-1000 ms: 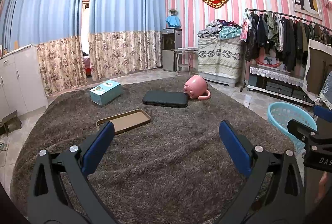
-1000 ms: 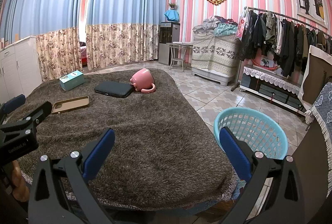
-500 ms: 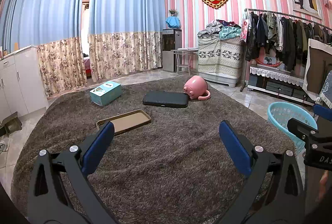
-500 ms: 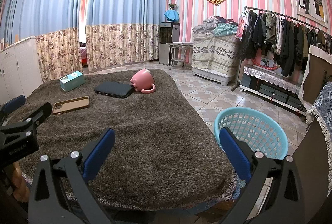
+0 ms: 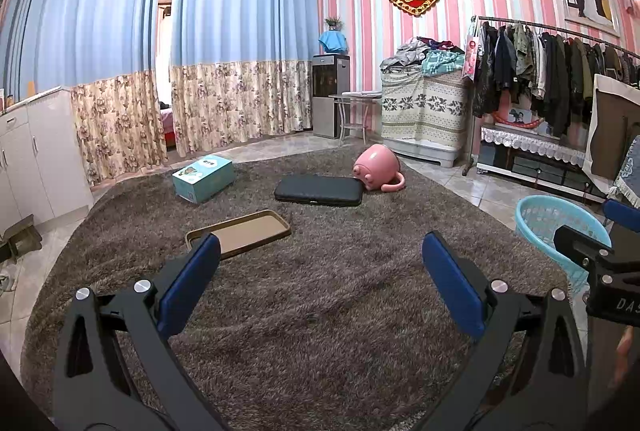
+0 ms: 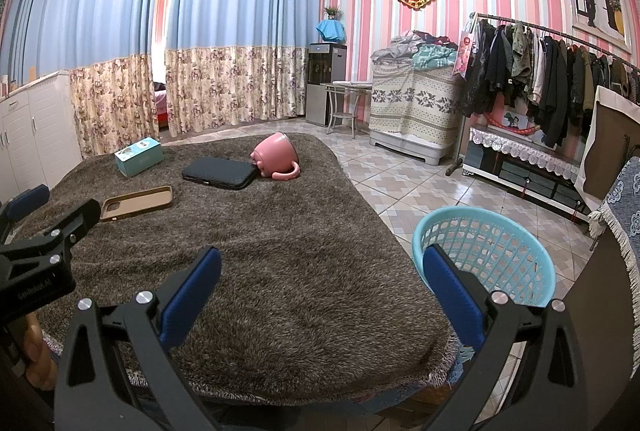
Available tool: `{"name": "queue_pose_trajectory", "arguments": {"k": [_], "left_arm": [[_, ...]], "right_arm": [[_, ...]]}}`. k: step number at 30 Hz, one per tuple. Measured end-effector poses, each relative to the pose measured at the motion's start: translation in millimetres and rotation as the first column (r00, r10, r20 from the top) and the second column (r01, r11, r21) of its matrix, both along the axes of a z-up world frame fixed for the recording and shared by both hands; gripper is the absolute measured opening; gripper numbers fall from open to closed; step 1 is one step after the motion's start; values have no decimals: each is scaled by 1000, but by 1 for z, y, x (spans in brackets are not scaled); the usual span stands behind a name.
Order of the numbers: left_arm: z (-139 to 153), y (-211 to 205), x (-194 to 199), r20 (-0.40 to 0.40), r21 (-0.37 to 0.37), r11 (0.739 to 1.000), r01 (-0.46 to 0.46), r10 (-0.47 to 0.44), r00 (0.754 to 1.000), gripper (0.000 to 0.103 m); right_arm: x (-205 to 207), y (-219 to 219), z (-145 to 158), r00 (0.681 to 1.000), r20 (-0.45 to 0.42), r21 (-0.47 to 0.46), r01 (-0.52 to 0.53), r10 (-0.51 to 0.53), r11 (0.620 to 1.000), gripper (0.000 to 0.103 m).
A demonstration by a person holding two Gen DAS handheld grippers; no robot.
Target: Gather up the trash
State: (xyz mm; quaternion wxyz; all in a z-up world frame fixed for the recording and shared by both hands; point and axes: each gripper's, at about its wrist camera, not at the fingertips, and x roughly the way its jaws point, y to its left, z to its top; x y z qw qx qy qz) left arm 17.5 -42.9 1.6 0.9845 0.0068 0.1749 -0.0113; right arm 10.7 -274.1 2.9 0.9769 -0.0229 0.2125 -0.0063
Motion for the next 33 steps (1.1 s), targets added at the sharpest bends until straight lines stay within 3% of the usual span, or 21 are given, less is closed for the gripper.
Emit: {"name": "queue_pose_trajectory", "arguments": {"k": [33], "left_arm": [[-1,3,1,4,3,1000,1,-1,1000,98]], "right_arm": [[0,-1,0,1000,-1,0,0,0,1000,99]]}}
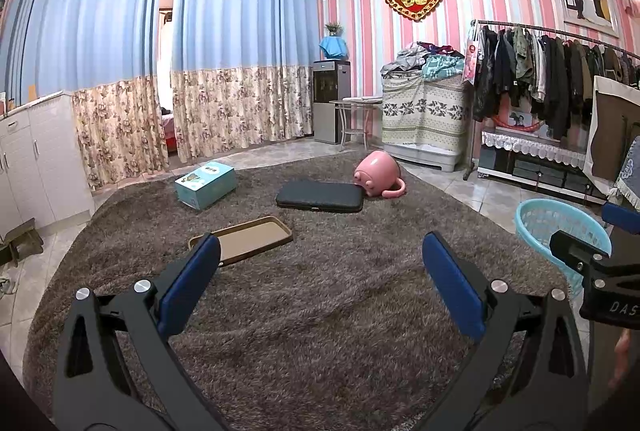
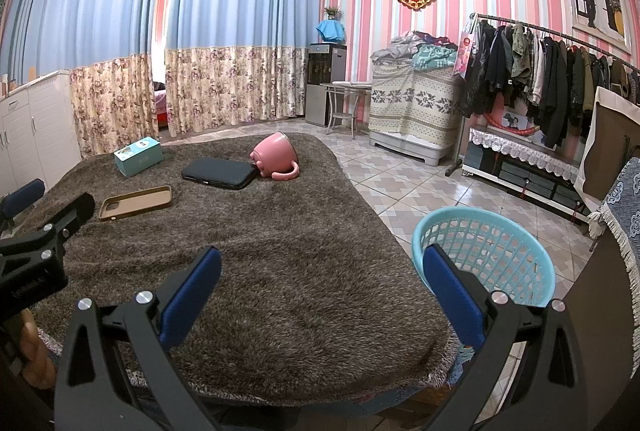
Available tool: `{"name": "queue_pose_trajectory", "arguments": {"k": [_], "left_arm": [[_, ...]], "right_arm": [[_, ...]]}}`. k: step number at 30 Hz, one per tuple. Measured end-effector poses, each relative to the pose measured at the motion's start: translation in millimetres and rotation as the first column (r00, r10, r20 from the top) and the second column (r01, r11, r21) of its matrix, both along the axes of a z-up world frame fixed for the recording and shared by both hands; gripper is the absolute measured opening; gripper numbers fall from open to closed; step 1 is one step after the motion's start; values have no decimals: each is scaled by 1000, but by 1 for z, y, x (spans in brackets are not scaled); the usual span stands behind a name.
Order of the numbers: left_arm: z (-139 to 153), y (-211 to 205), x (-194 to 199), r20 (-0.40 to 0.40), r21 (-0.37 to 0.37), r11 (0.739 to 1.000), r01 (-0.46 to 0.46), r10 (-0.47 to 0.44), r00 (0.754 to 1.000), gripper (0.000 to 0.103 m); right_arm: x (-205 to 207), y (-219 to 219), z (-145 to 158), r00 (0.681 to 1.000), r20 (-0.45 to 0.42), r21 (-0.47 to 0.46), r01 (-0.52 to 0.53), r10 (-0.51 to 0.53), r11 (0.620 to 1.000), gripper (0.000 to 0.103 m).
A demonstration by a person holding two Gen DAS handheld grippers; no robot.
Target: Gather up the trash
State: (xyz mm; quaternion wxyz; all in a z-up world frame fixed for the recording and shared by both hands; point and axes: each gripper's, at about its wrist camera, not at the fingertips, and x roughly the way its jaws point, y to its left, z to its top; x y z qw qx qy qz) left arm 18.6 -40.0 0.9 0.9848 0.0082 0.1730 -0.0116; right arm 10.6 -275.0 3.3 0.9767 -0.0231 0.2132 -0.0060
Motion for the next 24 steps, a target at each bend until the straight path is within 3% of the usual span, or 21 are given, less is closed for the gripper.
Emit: {"name": "queue_pose_trajectory", "arguments": {"k": [24], "left_arm": [[0,1,0,9,8,1000,-2,2,1000,98]], "right_arm": [[0,0,0,1000,2,0,2,-2,1000,99]]}}
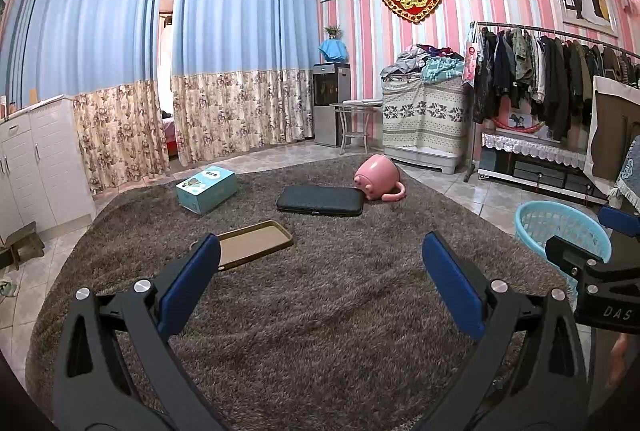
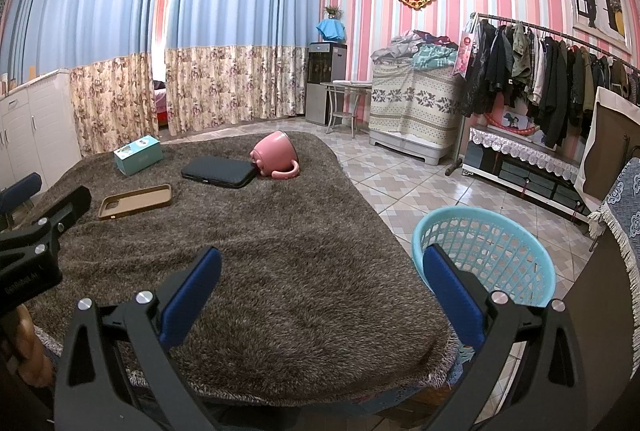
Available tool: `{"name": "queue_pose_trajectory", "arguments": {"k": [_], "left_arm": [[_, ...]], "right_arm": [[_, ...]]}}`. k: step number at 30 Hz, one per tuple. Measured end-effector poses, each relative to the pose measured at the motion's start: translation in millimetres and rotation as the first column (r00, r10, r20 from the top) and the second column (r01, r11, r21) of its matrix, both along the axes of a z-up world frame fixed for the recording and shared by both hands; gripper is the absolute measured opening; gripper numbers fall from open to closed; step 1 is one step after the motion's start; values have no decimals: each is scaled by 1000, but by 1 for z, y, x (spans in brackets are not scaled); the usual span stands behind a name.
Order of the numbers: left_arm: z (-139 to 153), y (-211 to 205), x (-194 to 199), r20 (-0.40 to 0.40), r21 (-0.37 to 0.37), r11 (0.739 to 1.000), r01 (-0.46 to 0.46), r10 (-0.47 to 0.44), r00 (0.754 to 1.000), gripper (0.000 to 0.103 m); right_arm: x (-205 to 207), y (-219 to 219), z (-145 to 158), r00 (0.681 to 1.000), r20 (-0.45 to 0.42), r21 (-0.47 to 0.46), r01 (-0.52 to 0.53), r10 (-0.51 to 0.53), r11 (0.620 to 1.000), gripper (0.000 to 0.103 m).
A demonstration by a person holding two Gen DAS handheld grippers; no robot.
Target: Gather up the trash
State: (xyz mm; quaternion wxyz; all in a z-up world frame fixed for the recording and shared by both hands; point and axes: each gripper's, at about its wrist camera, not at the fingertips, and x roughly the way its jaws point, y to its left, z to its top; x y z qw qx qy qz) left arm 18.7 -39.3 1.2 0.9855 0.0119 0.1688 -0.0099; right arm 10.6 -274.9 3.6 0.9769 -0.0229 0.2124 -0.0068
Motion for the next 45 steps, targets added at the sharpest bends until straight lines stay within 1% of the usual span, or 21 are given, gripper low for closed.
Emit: {"name": "queue_pose_trajectory", "arguments": {"k": [20,42,45], "left_arm": [[3,5,6,2,1,1000,1,-1,1000,98],[1,2,2,6,5,1000,1,-1,1000,98],[5,5,5,12,9,1000,1,-1,1000,98]], "right_arm": [[0,0,-1,1000,1,0,-1,1,1000,99],[0,0,-1,1000,1,1,-1,1,1000,99],[0,0,-1,1000,1,1,-1,1,1000,99]]}}
